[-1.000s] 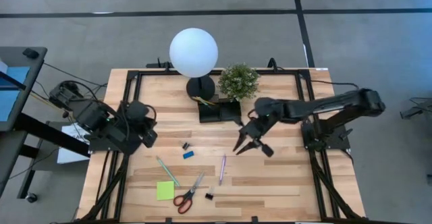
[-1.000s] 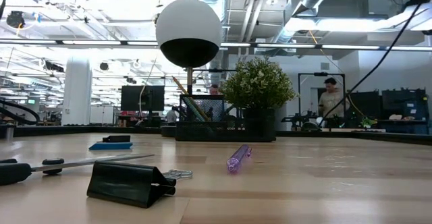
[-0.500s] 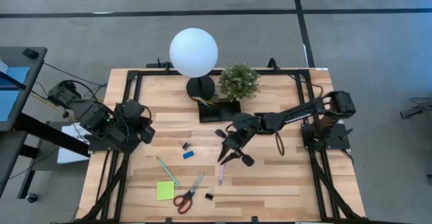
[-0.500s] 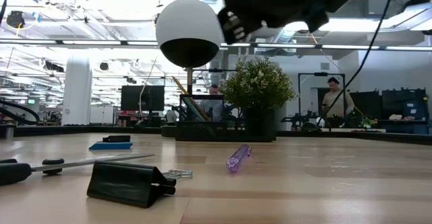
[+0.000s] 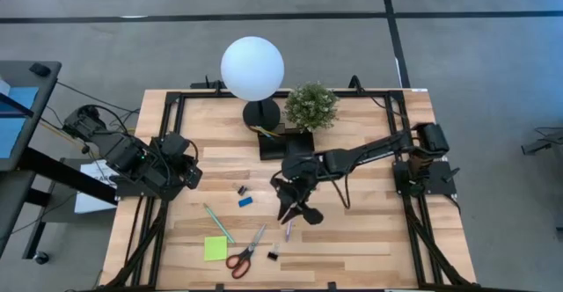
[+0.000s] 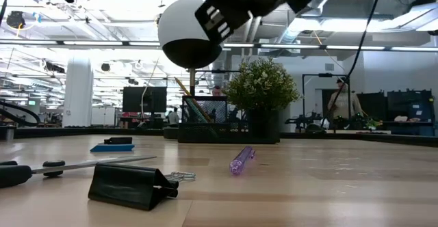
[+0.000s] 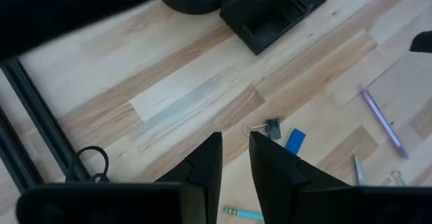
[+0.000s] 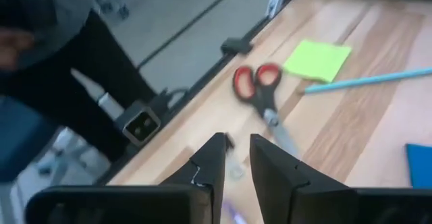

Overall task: Pick and place office supplies into organizer
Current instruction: Put the purple pen into the black desk organizer

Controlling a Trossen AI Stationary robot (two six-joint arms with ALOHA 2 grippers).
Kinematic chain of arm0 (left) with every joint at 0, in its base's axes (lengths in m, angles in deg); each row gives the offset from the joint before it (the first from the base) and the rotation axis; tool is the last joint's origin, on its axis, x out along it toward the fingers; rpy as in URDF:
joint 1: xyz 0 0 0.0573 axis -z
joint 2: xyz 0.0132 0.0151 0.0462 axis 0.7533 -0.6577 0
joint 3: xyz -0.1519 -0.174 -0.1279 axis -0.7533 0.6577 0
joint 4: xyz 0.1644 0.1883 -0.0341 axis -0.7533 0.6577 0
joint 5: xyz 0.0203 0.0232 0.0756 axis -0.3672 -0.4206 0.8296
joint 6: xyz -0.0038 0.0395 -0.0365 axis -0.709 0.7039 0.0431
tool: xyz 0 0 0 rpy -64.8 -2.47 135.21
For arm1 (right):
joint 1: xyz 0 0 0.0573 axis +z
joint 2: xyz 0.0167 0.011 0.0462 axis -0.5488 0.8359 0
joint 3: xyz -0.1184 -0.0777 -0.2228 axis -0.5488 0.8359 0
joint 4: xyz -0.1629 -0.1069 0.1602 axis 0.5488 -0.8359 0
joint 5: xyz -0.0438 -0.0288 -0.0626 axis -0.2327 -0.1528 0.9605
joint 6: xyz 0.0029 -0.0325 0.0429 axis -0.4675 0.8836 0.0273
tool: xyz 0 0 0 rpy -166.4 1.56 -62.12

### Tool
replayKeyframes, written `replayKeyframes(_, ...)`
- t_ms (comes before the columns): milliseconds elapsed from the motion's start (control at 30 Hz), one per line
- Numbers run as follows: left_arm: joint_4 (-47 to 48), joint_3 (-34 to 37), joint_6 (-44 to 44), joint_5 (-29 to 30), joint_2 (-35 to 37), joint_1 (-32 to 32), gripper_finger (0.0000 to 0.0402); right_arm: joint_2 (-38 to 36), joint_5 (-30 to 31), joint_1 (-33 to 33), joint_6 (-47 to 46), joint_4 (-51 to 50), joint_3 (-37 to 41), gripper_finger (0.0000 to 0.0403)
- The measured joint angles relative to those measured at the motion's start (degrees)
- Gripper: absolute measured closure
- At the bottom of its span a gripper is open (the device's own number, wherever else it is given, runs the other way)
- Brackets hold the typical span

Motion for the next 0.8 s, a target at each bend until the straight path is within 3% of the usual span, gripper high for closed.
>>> replayKeyframes(100, 0.00, 0.00, 0.00, 0.22, 0.00, 0.00, 0.0333, 0.00, 1.80, 1.04, 4.37, -6.21, -3.04, 0.0325)
replayKeyframes(467, -0.01, 0.00, -0.52, 2.50, 0.00, 0.00, 0.0333, 0.05, -1.57, 0.17, 15.69, -8.25, -3.63, 0.0256)
replayKeyframes(700, -0.28, 0.02, -1.27, 2.17, -0.07, -0.02, 0.0333, 6.26, -1.66, -2.25, 15.64, -8.70, -3.69, 0.0253)
replayKeyframes(800, -0.62, 0.02, -1.26, 1.71, -0.05, 0.00, 0.0333, 10.35, -5.19, -3.77, 15.56, -8.00, -3.63, 0.0261)
